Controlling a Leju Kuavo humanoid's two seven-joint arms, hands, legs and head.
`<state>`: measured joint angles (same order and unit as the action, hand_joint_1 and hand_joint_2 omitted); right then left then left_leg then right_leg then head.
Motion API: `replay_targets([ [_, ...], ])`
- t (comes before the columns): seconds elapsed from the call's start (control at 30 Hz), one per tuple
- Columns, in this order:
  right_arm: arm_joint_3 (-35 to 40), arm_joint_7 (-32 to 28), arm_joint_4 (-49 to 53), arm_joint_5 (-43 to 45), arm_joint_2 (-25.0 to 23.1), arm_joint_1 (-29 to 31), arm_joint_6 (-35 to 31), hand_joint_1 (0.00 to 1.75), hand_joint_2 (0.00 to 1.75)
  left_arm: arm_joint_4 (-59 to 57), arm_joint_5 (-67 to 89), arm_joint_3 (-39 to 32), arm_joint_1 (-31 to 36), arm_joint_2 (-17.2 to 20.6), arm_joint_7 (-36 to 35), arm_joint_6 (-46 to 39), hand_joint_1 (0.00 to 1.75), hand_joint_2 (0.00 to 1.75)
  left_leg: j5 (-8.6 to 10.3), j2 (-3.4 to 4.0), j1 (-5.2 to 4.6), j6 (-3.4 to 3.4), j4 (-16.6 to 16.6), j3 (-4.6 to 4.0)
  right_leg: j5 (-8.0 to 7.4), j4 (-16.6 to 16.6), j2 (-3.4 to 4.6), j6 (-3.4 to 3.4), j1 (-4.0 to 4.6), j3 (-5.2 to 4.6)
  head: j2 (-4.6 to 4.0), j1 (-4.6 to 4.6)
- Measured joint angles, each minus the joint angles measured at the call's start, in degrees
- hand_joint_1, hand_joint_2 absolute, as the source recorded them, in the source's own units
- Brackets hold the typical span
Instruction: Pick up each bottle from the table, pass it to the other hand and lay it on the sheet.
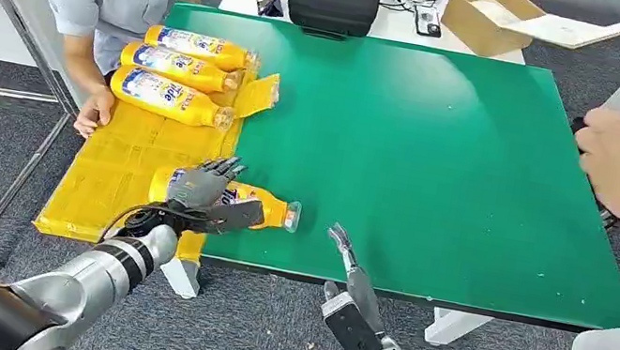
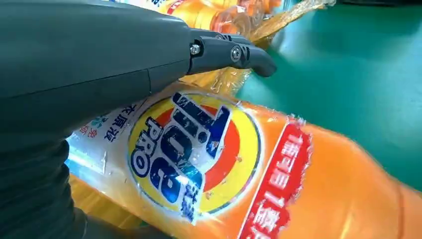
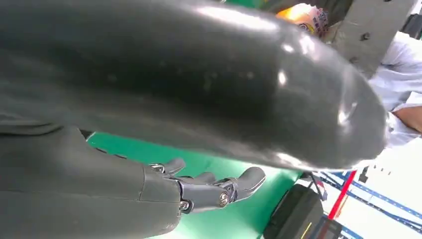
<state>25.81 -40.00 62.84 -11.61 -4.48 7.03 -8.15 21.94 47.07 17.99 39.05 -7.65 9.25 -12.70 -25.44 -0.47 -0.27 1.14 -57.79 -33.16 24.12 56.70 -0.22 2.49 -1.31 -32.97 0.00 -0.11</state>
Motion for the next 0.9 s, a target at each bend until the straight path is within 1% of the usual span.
replay_targets([
  [0.03,0.0,0.0,0.0,0.0,0.0,0.0,-0.2,0.00,0.00,0.1,-1.9,-0.3,-0.2,-0.1,2.1,0.1,0.00,1.75,0.00,0.01,0.00,0.00,0.0,0.00,0.00,0.0,0.00,0.00,0.00,-0.01,0.00,0.00],
  [0.13,0.0,0.0,0.0,0.1,0.1,-0.4,-0.8,0.00,0.00,2.2,-11.9,-3.2,-2.1,-1.1,12.2,3.1,0.00,1.75,0.00,-0.02,-0.01,0.00,0.0,-0.05,0.00,0.0,-0.01,0.00,-0.01,-0.05,0.00,0.02],
  [0.27,0.0,0.0,0.0,0.4,0.2,-1.1,-1.2,0.00,0.00,6.2,-20.4,-6.8,-5.5,-2.4,18.7,8.6,0.00,1.75,-0.01,0.10,-0.03,0.00,0.0,-0.15,0.00,0.0,0.04,0.00,-0.02,-0.20,0.00,0.00],
  [0.37,0.0,0.0,0.0,0.5,0.3,-1.7,-1.4,0.00,0.00,9.9,-22.8,-8.3,-7.7,-2.9,19.9,9.8,0.00,1.75,-0.01,0.07,-0.02,0.00,0.0,-0.23,0.00,0.0,0.03,0.00,-0.01,-0.27,0.00,0.00],
  [0.53,0.0,0.0,0.1,0.5,0.4,-2.0,-1.6,0.00,0.00,13.5,-24.7,-9.5,-9.5,-3.0,20.8,10.3,0.00,1.75,-0.01,0.08,-0.01,0.00,0.0,-0.25,0.00,0.0,0.04,0.00,0.04,-0.30,0.00,0.00],
  [0.73,0.0,0.0,0.1,0.5,0.7,-2.5,-2.1,0.00,0.00,21.1,-30.1,-9.5,-12.2,-3.0,21.6,8.9,0.00,1.75,-0.01,0.09,0.01,0.00,0.0,-0.26,0.00,0.0,0.04,0.00,0.03,-0.30,0.00,0.00],
  [0.9,-0.4,0.0,0.7,0.6,0.9,-3.3,-3.2,0.00,0.00,28.5,-33.6,-8.2,-15.7,-3.0,22.3,8.3,0.00,1.75,-0.01,0.06,0.00,0.00,0.0,-0.29,0.00,0.0,0.03,0.00,0.00,-0.32,0.00,0.02],
])
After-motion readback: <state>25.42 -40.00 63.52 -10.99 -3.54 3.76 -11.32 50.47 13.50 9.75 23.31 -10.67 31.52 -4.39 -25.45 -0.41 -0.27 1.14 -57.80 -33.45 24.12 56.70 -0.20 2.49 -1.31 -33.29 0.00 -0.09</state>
